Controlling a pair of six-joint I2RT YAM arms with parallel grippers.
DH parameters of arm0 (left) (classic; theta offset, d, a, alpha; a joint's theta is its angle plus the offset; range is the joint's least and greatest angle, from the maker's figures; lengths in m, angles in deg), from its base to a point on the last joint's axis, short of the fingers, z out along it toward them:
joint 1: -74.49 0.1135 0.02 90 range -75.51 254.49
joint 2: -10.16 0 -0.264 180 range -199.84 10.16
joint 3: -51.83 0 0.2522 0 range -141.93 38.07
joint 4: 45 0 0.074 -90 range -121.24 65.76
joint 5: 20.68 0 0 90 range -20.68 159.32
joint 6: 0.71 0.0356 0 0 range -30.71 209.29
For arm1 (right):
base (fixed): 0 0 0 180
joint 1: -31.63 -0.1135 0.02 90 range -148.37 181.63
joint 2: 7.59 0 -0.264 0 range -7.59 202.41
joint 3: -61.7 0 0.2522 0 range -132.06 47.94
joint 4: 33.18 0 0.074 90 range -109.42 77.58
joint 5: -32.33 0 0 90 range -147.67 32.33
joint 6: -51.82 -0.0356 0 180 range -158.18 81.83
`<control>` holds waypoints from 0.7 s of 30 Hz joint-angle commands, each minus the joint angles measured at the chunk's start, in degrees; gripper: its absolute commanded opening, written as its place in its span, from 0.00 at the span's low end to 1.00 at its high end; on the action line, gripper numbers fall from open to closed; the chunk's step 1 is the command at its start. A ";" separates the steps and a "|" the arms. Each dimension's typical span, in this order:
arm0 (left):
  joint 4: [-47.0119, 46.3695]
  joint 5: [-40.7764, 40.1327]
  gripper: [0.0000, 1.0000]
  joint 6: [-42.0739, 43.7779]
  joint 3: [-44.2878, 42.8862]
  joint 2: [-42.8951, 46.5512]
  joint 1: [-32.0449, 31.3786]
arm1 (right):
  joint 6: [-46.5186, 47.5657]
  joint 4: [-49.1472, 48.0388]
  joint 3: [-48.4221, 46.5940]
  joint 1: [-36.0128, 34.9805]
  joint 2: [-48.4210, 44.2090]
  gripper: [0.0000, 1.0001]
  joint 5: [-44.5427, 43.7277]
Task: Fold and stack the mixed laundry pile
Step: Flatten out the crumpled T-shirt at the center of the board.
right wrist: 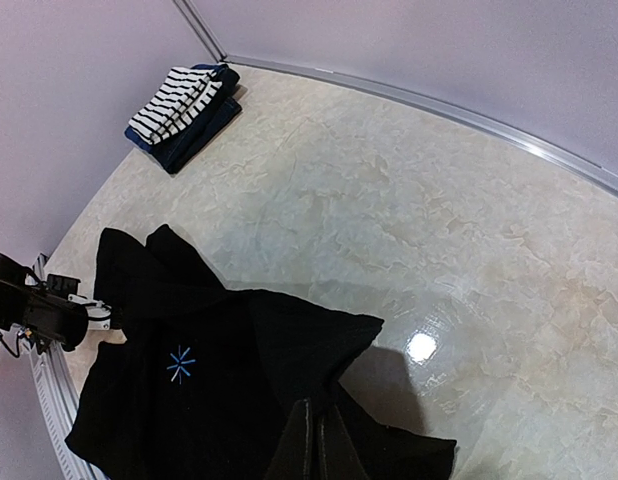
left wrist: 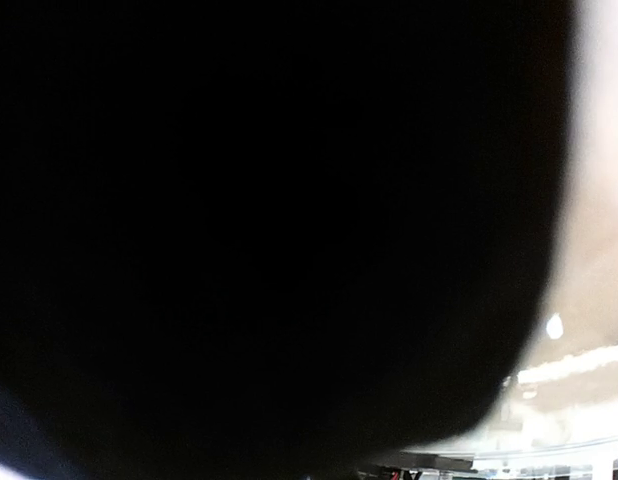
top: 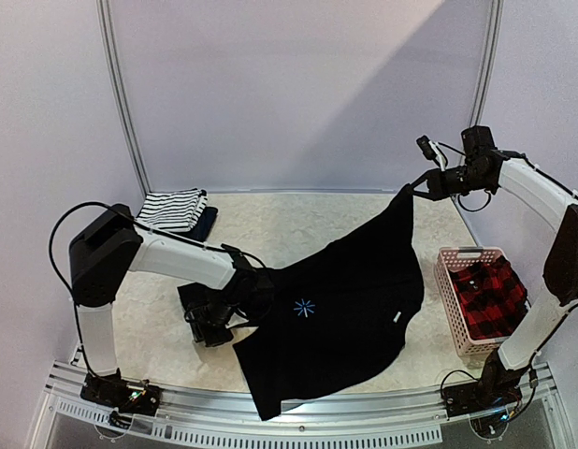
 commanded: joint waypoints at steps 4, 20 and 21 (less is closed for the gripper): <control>-1.38 -2.17 0.00 1.89 -4.68 7.23 0.00 | 0.15 0.67 -1.36 0.02 0.10 0.00 0.41; 9.19 -26.63 0.00 -4.02 -20.34 28.70 1.45 | -0.92 9.59 -22.69 6.19 -2.16 0.00 -4.80; 9.18 -27.67 0.00 -4.69 -20.47 29.62 1.72 | -0.92 10.09 -24.08 6.39 -2.01 0.00 -5.18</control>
